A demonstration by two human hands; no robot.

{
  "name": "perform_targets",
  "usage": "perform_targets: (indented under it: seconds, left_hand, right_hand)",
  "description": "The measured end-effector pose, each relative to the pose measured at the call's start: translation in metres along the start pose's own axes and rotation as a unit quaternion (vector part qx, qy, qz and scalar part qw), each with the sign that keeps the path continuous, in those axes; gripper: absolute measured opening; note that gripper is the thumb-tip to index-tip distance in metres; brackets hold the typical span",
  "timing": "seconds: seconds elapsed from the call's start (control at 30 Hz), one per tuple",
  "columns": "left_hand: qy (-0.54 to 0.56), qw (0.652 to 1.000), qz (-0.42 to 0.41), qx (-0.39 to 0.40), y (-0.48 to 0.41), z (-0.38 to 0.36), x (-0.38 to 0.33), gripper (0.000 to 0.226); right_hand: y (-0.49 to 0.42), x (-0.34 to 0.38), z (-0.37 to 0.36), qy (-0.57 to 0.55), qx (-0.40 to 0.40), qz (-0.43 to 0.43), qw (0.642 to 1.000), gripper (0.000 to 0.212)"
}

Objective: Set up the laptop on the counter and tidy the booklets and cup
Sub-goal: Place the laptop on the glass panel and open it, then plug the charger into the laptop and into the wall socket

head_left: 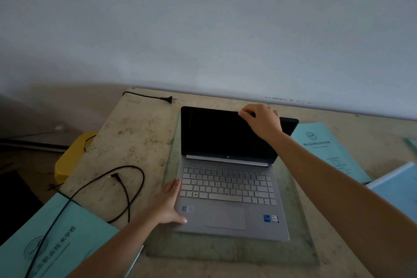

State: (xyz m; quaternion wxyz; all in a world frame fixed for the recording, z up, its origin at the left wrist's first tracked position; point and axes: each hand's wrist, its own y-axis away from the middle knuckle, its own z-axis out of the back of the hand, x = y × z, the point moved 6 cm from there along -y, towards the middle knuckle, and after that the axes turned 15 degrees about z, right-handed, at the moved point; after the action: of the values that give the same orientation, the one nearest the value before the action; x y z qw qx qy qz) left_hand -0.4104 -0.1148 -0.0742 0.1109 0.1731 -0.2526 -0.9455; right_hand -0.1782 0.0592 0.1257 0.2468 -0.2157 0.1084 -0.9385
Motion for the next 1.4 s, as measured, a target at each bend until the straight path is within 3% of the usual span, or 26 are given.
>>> perform_targets:
  seconds: [0.63,0.93,1.03,1.17,1.27,1.4]
  left_hand:
    - [0.048,0.999,0.000,-0.025,0.008,-0.010,0.008,0.116]
    - [0.053,0.998,-0.001,-0.025,0.002,-0.013,0.009,0.114]
    - [0.133,0.990,0.003,-0.039,0.002,-0.008,0.012,0.100]
    - [0.254,0.952,0.034,-0.169,0.011,0.018,0.037,0.071]
    - [0.296,0.920,0.066,-0.249,0.016,0.037,0.067,0.065]
    - [0.309,0.895,0.128,-0.294,0.024,0.051,0.118,0.066]
  right_hand:
    - [-0.026,-0.003,-0.009,0.020,-0.053,-0.076,0.996,0.019]
    - [-0.019,0.010,-0.020,0.013,-0.106,0.013,0.994,0.021]
    - [-0.017,0.037,-0.030,0.008,-0.095,0.069,0.993,0.034]
    - [-0.017,0.101,-0.048,0.019,-0.106,0.218,0.970,0.037]
    - [-0.008,0.159,-0.090,-0.021,-0.038,0.352,0.935,0.035]
    - [0.008,0.207,-0.185,-0.100,0.206,0.312,0.922,0.038]
